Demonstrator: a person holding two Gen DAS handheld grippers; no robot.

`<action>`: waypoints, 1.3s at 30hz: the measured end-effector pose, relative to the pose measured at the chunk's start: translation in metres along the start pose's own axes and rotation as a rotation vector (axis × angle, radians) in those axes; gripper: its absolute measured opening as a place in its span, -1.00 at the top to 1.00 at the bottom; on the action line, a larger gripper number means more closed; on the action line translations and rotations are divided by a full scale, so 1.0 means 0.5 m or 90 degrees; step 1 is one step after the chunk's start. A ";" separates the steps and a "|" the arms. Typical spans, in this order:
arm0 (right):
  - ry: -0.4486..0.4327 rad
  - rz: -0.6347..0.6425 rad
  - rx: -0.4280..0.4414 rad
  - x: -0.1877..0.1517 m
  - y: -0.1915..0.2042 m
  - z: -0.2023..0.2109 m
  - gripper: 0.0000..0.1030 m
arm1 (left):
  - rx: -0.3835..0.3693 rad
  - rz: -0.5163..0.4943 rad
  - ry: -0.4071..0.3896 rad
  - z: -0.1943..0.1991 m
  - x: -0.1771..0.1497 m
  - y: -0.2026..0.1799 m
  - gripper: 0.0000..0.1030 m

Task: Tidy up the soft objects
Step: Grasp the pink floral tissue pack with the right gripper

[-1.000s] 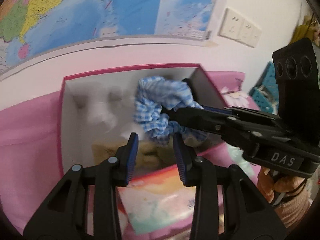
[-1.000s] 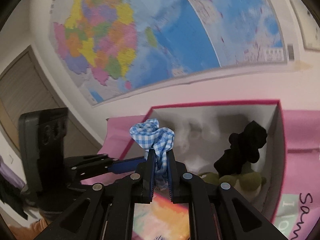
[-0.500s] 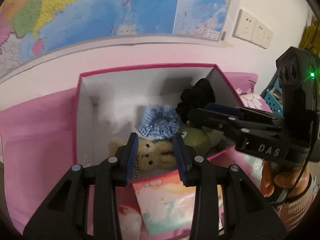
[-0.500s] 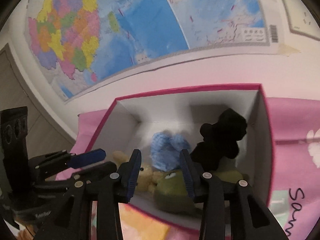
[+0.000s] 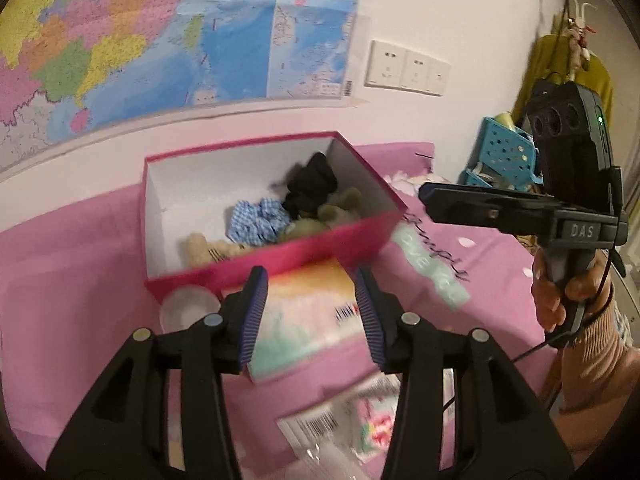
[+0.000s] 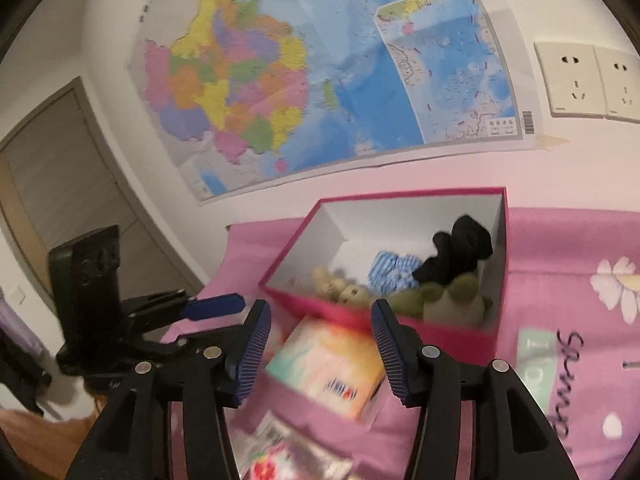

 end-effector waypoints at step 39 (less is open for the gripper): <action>0.144 -0.072 0.037 -0.289 0.117 -0.063 0.26 | -0.086 0.015 0.207 -0.052 -0.275 -0.014 0.21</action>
Point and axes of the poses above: each gripper's, at about its wrist camera, not at the fingertips, and z roughly against the way its jaws point, y to its left, x to its top, the point moved 7 cm from there along -z, roughly the way its jaws point, and after that the axes turned 14 degrees about z, right-handed, at the moved point
